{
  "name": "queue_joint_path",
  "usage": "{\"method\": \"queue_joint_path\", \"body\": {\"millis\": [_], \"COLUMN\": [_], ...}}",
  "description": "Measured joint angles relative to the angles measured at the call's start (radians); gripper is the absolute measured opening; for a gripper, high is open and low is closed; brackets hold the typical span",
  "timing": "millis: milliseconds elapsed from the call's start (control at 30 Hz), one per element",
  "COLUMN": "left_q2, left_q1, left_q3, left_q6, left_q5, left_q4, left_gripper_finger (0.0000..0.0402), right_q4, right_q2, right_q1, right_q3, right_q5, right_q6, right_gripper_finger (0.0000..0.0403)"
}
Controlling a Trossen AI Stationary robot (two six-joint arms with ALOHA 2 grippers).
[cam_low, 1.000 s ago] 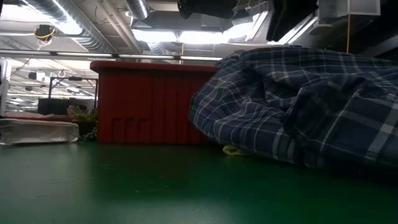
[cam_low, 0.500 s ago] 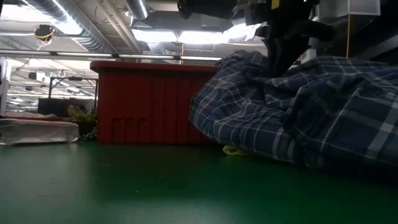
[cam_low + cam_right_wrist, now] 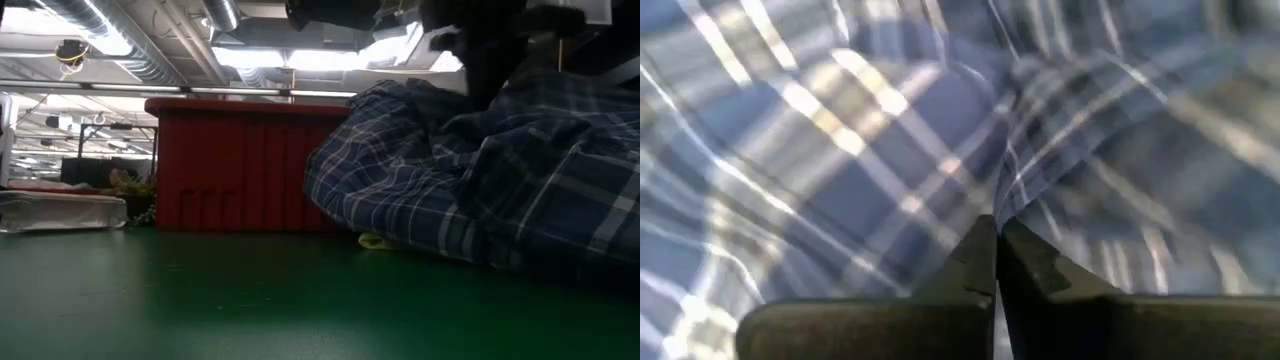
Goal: Fold Laundry from Bin
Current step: Fold the blue shirt
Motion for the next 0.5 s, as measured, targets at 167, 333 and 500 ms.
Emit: {"method": "queue_joint_path", "body": {"millis": [167,333,500], "left_q2": [0.000,0.000,0.000], "left_q1": [0.000,0.000,0.000], "left_q3": [0.000,0.000,0.000], "left_q6": [0.000,0.000,-0.001], "left_q5": [0.000,0.001,0.001], "left_q4": [0.002,0.002,0.002], "left_gripper_finger": [0.0128,0.0128,0.0128], "right_q4": [-0.191,-0.190,-0.184], "right_q2": [-0.032,-0.102,-0.174], "right_q1": [0.055,0.117,0.176], "right_q3": [0.055,0.045,-0.018], "right_q5": [0.073,0.096,0.108], "right_q6": [0.135,0.228,0.302], "right_gripper_finger": [0.0004,0.0002,0.0001]}}
